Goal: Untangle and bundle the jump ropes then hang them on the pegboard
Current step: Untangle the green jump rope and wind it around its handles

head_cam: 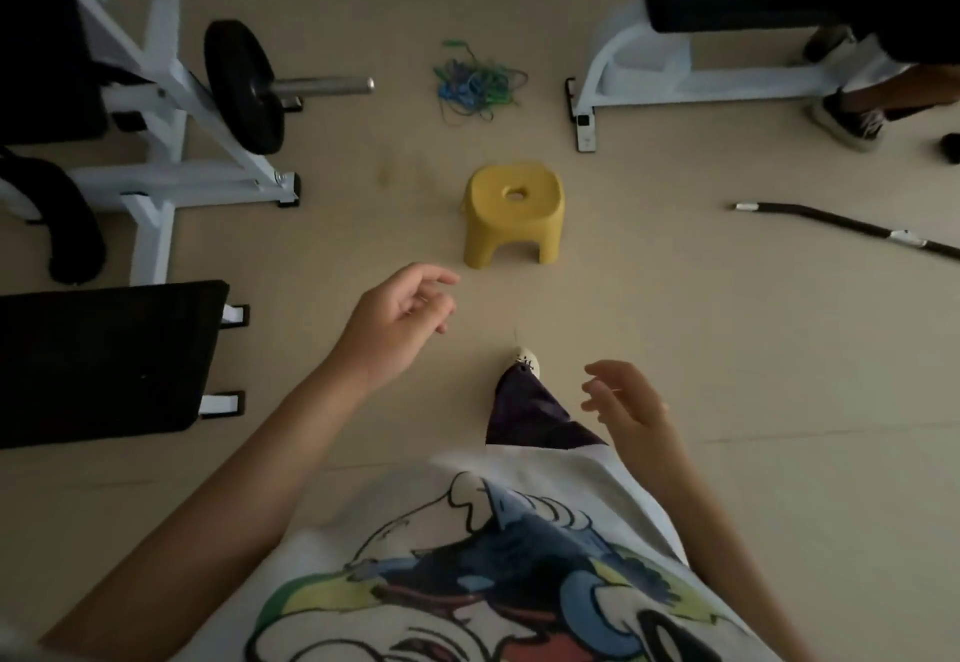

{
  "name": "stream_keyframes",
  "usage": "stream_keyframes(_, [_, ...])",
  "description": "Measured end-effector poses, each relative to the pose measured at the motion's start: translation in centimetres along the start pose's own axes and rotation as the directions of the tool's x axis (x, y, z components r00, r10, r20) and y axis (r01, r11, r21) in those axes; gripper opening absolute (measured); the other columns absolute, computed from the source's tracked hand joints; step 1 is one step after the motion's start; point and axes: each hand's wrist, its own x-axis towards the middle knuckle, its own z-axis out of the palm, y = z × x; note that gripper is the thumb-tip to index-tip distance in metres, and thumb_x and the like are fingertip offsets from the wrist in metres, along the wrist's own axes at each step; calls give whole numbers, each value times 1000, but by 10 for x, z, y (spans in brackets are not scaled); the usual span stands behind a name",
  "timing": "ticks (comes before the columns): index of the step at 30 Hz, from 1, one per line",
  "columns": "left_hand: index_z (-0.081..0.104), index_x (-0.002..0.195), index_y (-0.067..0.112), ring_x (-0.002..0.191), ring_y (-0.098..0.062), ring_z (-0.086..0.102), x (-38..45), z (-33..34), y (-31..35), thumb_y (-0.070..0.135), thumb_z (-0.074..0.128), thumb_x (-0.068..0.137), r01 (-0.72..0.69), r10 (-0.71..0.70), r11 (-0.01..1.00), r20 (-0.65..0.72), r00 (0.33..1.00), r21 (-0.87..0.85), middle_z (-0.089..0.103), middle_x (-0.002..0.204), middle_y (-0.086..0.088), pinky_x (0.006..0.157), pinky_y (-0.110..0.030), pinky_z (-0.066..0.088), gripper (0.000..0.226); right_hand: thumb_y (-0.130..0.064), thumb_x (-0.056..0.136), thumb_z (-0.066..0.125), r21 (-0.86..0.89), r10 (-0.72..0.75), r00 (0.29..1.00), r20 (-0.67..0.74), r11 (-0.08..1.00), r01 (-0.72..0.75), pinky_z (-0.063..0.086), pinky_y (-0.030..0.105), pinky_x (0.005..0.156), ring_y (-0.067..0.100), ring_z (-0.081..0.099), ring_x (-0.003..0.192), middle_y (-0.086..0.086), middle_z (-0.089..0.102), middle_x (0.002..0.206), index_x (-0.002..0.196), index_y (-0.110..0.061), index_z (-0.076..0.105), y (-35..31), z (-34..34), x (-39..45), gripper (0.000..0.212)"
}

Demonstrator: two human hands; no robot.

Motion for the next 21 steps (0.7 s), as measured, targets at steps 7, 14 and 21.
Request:
stream_keyframes(7, [64,106,38,80,-11,70,159,-32,56,32,57,91,104,-102,994,-54,993,32,71,95,4,77,-25,51,17,-16,98,56,-72,-55,995,80,996,60,50,26,76,25,66,91,2,67,96,103,-27,60,-106,-37,204,13])
stream_keyframes(14, [64,103,38,78,-2,67,300,-90,35,22,57,99,237,-237,971,-179,955,-23,71,82,14,72,-17,47,18,-24,99,54,-173,-151,964,219,966,191,43,6,70,13,65,92,1,68,100,107,-29,59,-215,-21,399,11])
stream_keyframes(21, [64,93,56,77,-1,68,478,-174,45,27,58,96,284,-294,955,-155,943,-82,72,84,15,71,-22,49,29,-29,100,53,-211,-113,965,237,963,165,47,10,70,3,65,89,-9,67,102,114,-32,59,-314,11,580,15])
